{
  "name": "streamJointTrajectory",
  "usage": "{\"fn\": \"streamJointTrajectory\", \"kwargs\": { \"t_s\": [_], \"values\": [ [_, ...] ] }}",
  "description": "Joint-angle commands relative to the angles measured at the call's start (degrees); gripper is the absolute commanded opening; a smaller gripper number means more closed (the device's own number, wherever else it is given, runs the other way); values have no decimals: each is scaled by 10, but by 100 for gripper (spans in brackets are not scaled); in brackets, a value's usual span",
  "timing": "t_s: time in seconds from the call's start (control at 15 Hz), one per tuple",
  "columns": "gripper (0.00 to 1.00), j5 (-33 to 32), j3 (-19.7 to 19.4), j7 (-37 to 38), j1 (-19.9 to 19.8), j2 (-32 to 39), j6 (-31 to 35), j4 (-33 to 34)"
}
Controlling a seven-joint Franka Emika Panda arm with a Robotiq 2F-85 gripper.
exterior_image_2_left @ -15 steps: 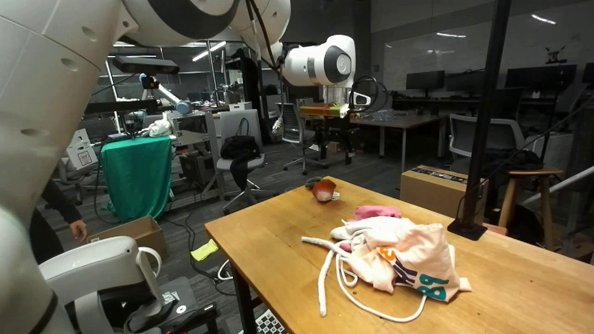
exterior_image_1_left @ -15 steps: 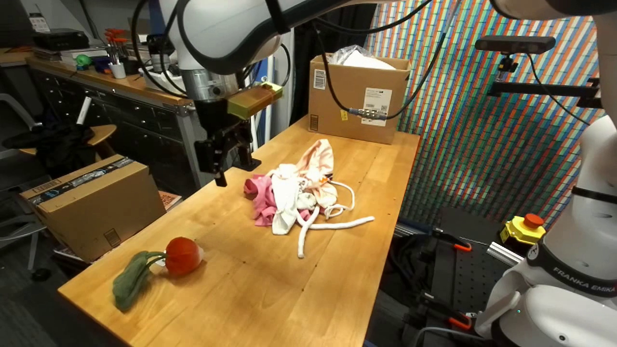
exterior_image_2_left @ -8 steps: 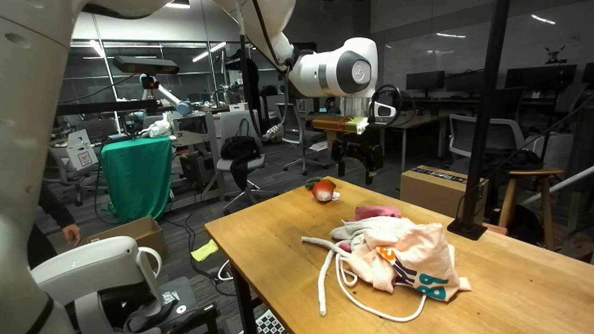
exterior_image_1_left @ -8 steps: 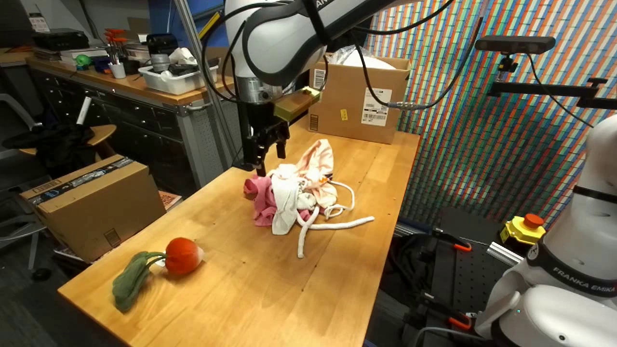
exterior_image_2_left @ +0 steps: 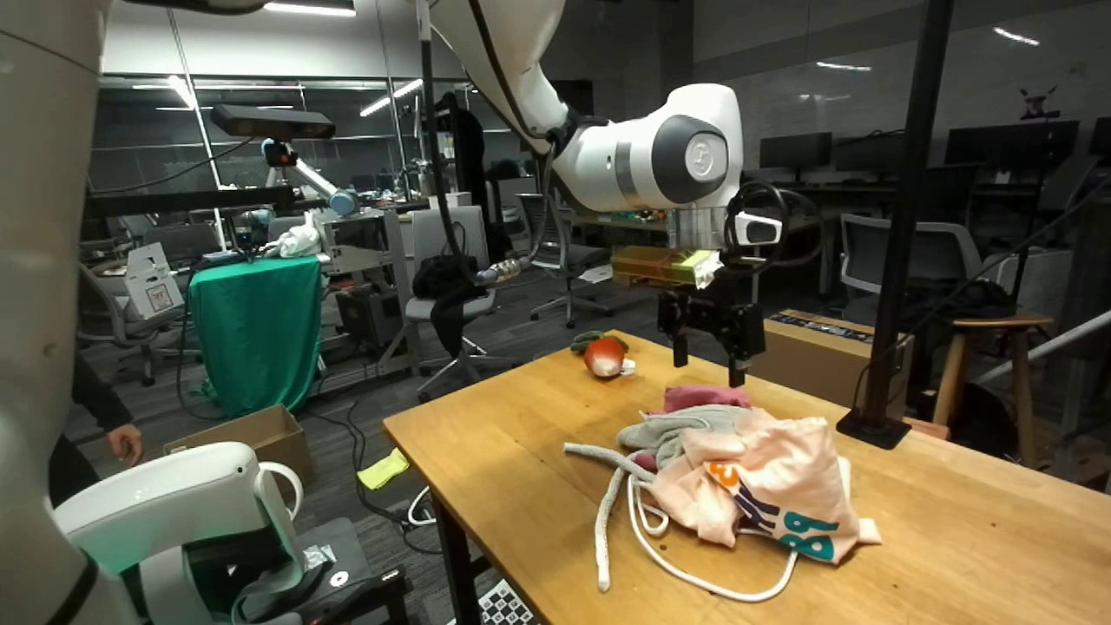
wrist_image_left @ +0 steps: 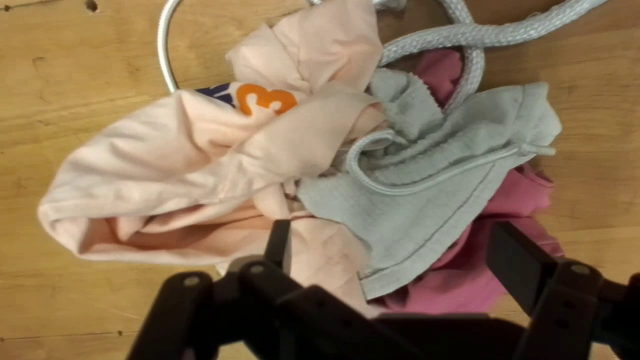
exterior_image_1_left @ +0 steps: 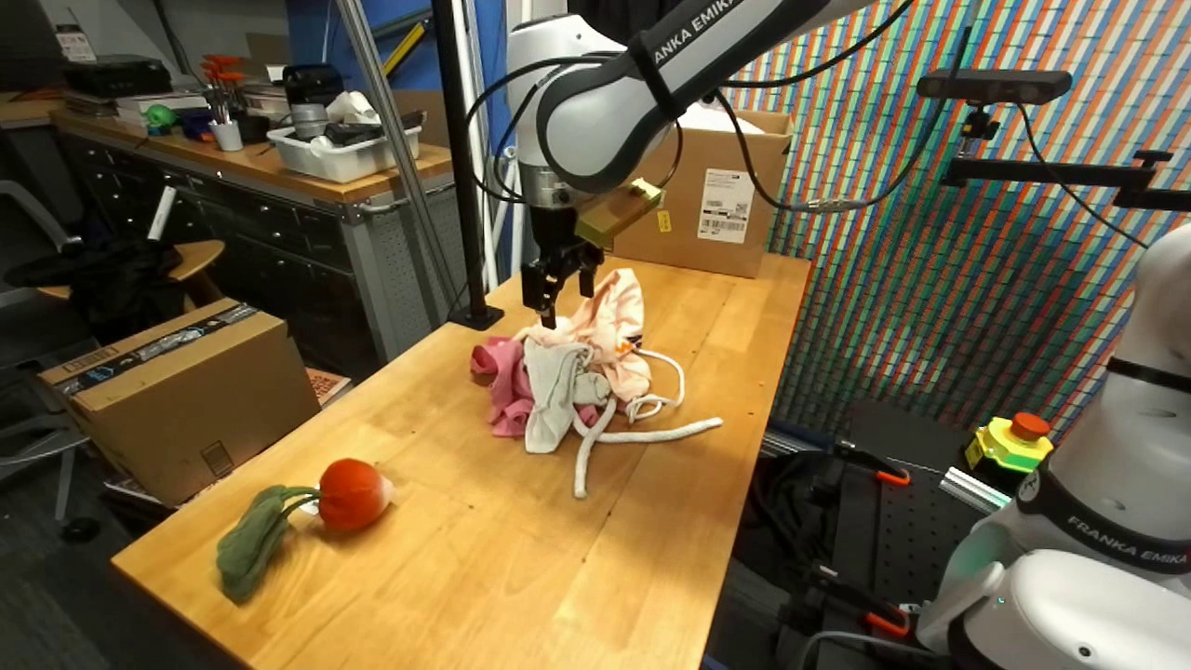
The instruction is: Separate all the objects on the table
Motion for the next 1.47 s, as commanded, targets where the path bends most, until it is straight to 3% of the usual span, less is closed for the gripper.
{"fn": "streamJointTrajectory", "kwargs": {
  "t_s": [0.0, 0.93, 1.4],
  "values": [
    [100, -39, -22, 55, -2, -24, 46, -39],
    [100, -111, -86, 192, -10, -38, 67, -69],
    [100, -83, -82, 184, -30, -24, 66, -73]
  ]
}}
